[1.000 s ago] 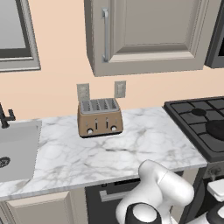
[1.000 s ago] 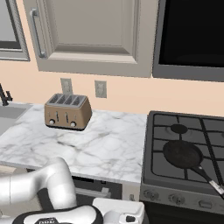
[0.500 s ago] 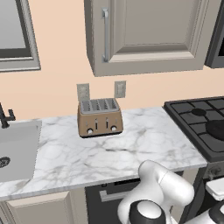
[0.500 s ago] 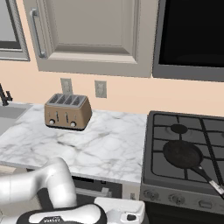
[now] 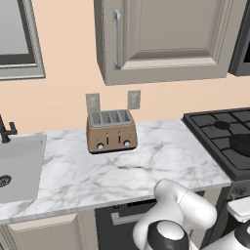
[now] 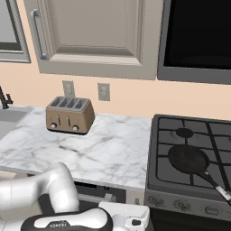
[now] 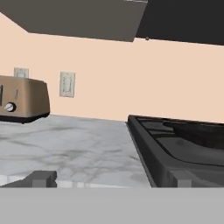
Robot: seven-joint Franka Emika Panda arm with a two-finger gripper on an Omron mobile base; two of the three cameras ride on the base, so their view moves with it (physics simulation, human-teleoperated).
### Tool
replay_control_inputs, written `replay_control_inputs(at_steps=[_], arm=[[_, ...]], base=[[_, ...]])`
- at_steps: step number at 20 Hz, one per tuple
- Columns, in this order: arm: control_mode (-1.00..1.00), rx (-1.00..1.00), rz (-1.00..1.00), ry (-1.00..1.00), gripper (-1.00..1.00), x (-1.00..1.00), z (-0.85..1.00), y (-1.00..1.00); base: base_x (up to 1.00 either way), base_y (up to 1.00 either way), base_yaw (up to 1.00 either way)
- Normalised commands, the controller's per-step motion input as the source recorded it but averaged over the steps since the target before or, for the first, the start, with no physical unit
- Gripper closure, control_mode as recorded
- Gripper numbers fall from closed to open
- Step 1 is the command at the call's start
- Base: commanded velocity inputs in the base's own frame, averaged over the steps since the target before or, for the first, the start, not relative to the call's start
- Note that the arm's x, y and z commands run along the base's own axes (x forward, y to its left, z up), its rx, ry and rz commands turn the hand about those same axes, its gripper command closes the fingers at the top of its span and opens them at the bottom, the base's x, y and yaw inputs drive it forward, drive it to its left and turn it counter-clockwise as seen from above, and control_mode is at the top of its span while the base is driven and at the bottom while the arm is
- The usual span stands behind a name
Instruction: Pick the pan from the cabinet and place it on the stove. Then turn on the stove burner for the pan.
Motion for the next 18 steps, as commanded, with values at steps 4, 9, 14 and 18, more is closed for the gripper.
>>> replay_control_inputs(at_steps=[4, 9, 14, 18], arm=[[-1.0, 0.04, 0.0, 0.0, -1.0, 0.12, -0.05, -0.08], [-1.0, 0.05, 0.0, 0.0, -1.0, 0.08, -0.04, -0.16], [-1.0, 0.04, 0.0, 0.0, -1.0, 0.04, -0.09, -0.14], [-1.0, 0.04, 0.0, 0.0, -1.0, 0.01, -0.1, -0.16]], base=[[0.0, 0.0, 0.0], [0.0, 0.0, 0.0], [0.0, 0.0, 0.0], [0.0, 0.0, 0.0]])
